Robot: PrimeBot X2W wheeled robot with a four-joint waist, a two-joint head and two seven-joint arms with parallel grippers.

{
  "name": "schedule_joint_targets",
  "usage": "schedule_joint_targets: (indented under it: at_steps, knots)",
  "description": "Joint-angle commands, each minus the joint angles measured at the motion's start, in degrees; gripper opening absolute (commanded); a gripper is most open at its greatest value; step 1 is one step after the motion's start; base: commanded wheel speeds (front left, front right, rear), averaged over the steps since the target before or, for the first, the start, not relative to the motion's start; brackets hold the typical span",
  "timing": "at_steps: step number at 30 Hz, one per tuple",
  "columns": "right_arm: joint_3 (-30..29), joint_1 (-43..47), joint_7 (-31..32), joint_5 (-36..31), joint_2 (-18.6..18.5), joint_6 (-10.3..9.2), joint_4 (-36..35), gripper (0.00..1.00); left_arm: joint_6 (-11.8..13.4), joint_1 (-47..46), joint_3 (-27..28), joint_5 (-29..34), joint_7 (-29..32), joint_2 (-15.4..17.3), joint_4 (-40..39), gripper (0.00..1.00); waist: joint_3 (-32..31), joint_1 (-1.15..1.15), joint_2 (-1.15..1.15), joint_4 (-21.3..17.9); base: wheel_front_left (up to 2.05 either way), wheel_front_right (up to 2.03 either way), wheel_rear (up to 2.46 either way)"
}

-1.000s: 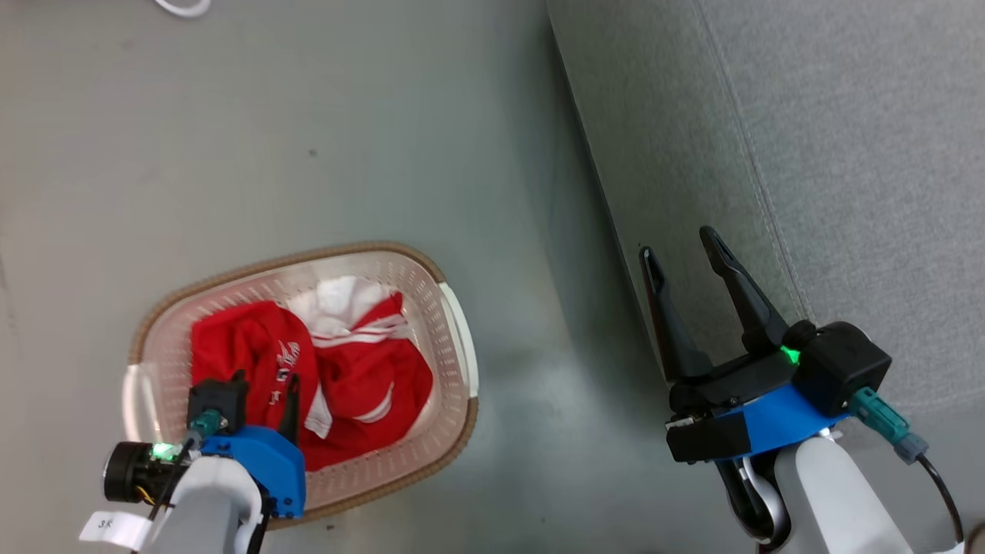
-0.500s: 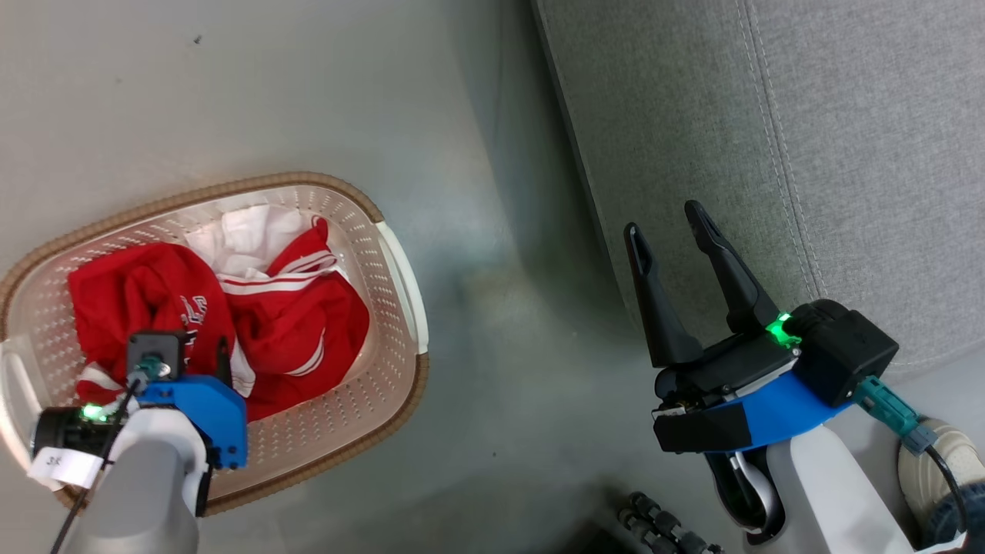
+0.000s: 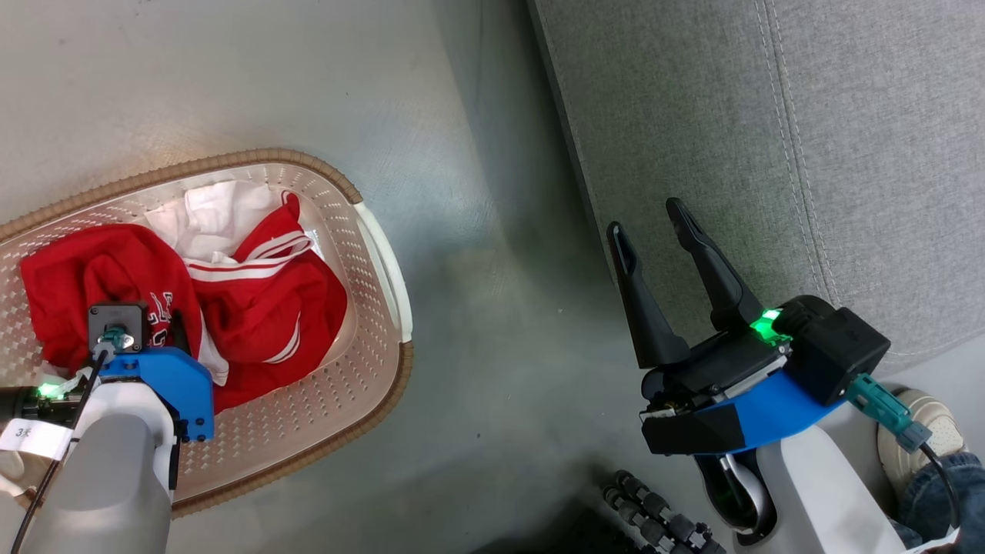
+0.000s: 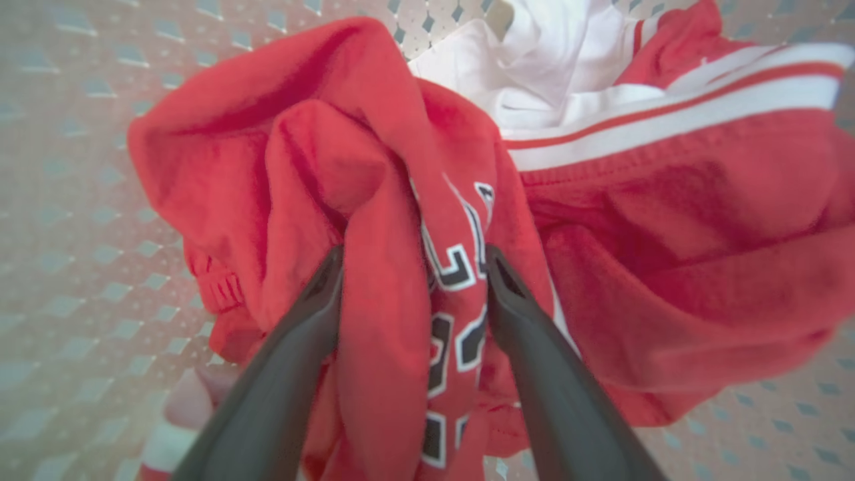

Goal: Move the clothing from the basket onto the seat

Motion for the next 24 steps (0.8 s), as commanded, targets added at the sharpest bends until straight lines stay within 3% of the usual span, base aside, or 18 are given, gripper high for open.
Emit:
schedule_joint_targets:
  at_steps: [1, 2, 3, 4, 15, 24]
  knots:
    - [-0.1, -0.8, -0.3, 0.5, 0.0, 0.03, -0.3, 1.00, 0.1, -1.0, 0.1, -0.4, 0.2, 0.0, 0.4, 1.00, 0.1, -0.01, 0.00, 0.1, 0.00, 0.00, 0.00]
    - [-0.1, -0.8, -0.3, 0.5, 0.0, 0.03, -0.3, 1.00, 0.1, -1.1, 0.1, -0.5, 0.2, -0.2, 0.6, 0.94, 0.1, -0.01, 0.00, 0.2, 0.00, 0.00, 0.00]
    - [-0.1, -0.9, -0.3, 0.5, 0.0, 0.03, -0.2, 1.00, 0.1, -1.3, 0.0, -0.6, 0.2, -0.3, 0.8, 0.36, 0.1, -0.01, 0.00, 0.2, 0.00, 0.00, 0.00]
    - [-0.1, -0.9, -0.3, 0.5, 0.0, 0.03, -0.2, 1.00, 0.0, -1.5, -0.2, -0.5, 0.2, -0.4, 1.0, 0.00, 0.0, -0.01, 0.00, 0.3, 0.00, 0.00, 0.00]
    - [-0.3, -1.7, -0.3, 0.1, 0.0, 0.03, 0.5, 1.00, -1.9, -2.7, -1.1, -1.6, -1.8, -0.6, 3.3, 0.00, -1.3, -0.01, 0.00, 1.2, 0.00, 0.00, 0.00]
    - [-1.4, -1.5, -0.3, -2.6, 0.0, 0.03, 2.3, 1.00, -3.7, -1.4, -1.9, -3.1, -3.9, -4.4, 5.6, 0.00, -8.3, -0.01, 0.00, 5.3, 0.00, 0.00, 0.00]
